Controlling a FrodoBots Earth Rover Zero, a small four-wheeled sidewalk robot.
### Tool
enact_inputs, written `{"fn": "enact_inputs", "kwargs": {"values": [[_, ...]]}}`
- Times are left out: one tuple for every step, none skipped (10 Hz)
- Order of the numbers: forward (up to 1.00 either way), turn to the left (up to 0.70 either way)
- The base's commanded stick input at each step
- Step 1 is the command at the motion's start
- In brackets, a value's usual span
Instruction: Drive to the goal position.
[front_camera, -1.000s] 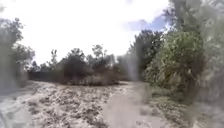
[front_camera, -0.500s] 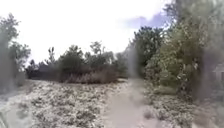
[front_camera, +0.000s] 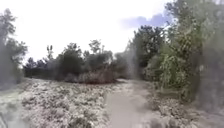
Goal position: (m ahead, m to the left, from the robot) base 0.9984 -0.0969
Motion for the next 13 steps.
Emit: {"fn": "enact_inputs", "kwargs": {"values": [[0.44,0.02],[0.44,0.02],[0.44,0.02],[0.44,0.02],[0.44,0.02],[0.44,0.02],[0.44,0.02],[0.44,0.02],[0.44,0.02],[0.44,0.02],[0.44,0.02],[0.44,0.02],[0.44,0.02]]}}
